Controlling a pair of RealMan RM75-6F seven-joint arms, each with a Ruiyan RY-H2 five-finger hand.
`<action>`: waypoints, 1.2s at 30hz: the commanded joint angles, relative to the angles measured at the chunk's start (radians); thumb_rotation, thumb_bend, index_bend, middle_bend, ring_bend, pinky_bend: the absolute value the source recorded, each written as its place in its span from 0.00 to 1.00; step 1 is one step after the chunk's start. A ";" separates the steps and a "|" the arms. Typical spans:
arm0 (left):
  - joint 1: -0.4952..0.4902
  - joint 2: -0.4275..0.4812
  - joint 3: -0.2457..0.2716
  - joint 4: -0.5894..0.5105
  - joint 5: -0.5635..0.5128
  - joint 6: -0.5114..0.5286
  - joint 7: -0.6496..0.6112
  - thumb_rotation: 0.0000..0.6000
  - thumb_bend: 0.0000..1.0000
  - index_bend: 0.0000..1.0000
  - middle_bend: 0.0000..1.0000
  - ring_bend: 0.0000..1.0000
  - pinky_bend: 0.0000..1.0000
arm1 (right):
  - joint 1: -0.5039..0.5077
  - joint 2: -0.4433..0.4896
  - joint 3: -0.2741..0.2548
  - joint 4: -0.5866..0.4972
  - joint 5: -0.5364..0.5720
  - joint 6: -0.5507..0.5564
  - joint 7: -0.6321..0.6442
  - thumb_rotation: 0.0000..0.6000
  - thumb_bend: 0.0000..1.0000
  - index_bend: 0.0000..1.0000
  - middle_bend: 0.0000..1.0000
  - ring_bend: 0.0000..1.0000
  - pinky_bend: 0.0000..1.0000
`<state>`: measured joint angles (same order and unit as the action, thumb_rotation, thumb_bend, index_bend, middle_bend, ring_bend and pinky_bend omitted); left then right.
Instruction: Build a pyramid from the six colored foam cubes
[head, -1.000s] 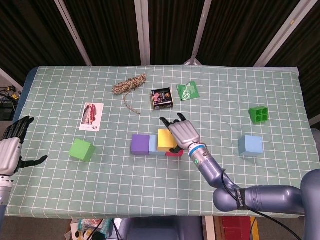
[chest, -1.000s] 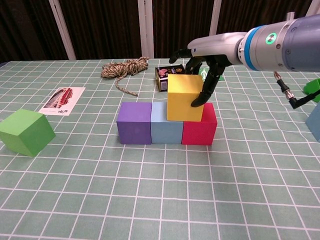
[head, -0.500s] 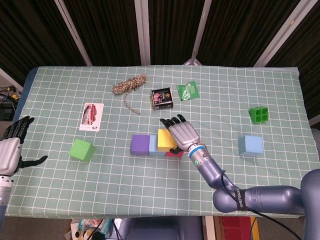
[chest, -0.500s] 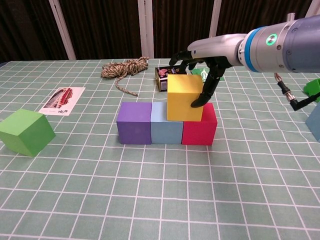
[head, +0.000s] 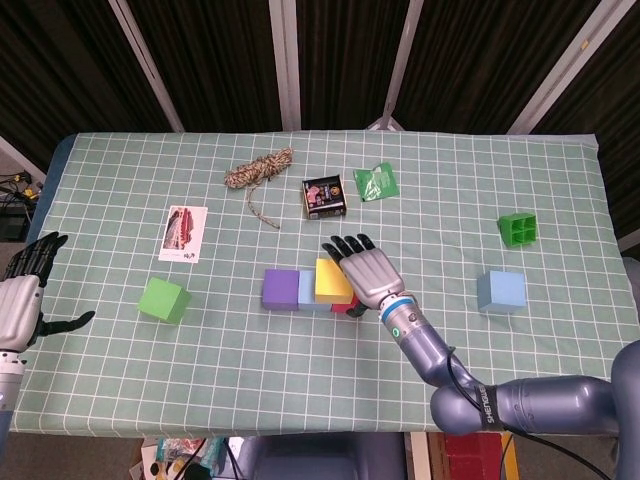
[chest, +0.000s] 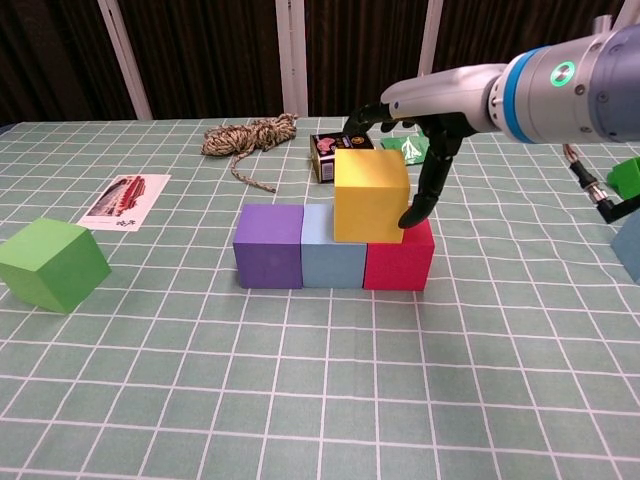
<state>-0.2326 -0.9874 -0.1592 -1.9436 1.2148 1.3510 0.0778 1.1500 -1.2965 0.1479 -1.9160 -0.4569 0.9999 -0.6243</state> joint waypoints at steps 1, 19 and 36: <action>0.000 0.000 0.001 -0.001 0.002 0.000 0.001 1.00 0.10 0.00 0.02 0.00 0.00 | -0.007 0.026 -0.014 -0.039 0.004 0.014 -0.012 1.00 0.13 0.00 0.00 0.00 0.00; -0.003 -0.014 0.012 0.000 0.010 0.002 0.047 1.00 0.10 0.00 0.02 0.00 0.00 | -0.320 0.219 -0.167 -0.136 -0.308 0.210 0.197 1.00 0.13 0.00 0.00 0.00 0.00; -0.178 0.023 0.000 0.055 -0.064 -0.259 0.225 1.00 0.10 0.00 0.10 0.00 0.00 | -0.524 0.246 -0.194 -0.094 -0.546 0.254 0.402 1.00 0.13 0.00 0.00 0.00 0.00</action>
<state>-0.3618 -0.9840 -0.1590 -1.9109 1.1645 1.1532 0.2587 0.6333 -1.0534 -0.0504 -2.0131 -0.9940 1.2591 -0.2321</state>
